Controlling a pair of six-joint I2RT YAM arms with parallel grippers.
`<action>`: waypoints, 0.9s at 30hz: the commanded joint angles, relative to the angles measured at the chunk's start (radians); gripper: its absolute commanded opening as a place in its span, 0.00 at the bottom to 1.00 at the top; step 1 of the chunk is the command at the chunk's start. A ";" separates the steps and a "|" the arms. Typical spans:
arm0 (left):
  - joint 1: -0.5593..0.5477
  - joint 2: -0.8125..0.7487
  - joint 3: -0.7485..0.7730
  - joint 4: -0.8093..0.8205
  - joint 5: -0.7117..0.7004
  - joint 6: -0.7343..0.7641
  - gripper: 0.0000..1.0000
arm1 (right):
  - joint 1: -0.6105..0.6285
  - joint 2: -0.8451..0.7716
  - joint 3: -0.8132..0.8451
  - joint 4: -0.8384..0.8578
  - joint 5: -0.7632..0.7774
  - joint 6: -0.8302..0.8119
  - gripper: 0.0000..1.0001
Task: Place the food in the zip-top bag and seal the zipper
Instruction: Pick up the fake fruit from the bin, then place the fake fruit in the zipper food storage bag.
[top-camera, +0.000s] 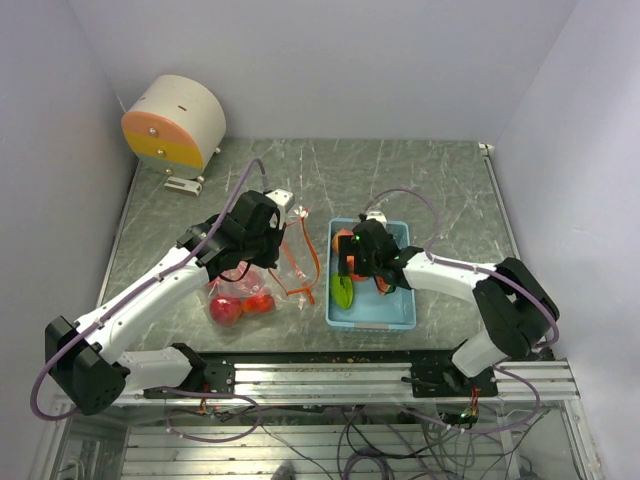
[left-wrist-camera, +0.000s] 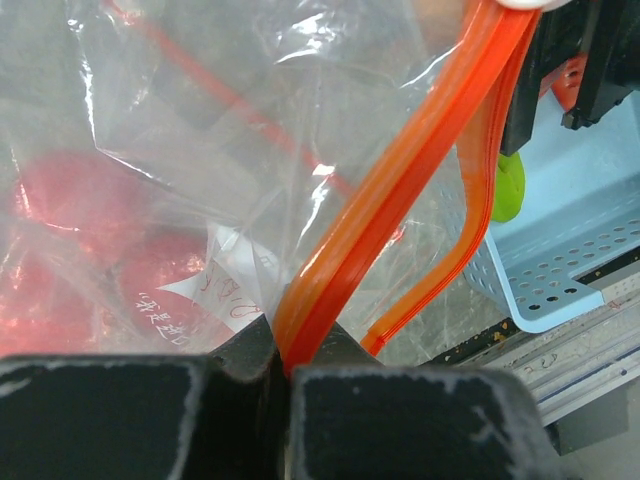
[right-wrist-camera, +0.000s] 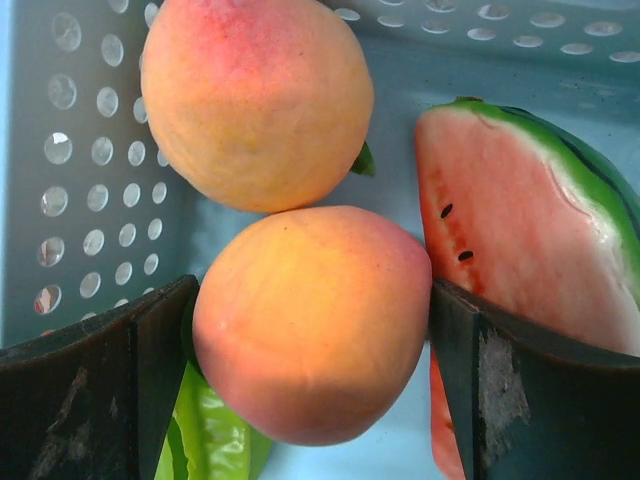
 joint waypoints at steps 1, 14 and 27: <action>0.005 -0.026 -0.009 0.021 0.027 0.006 0.07 | -0.005 0.011 -0.008 0.041 0.051 0.005 0.88; 0.005 -0.019 -0.007 0.021 0.028 0.004 0.07 | 0.029 -0.298 0.009 -0.022 -0.048 -0.078 0.52; 0.004 -0.016 0.014 0.040 0.090 -0.006 0.07 | 0.245 -0.365 -0.073 0.623 -0.567 -0.078 0.51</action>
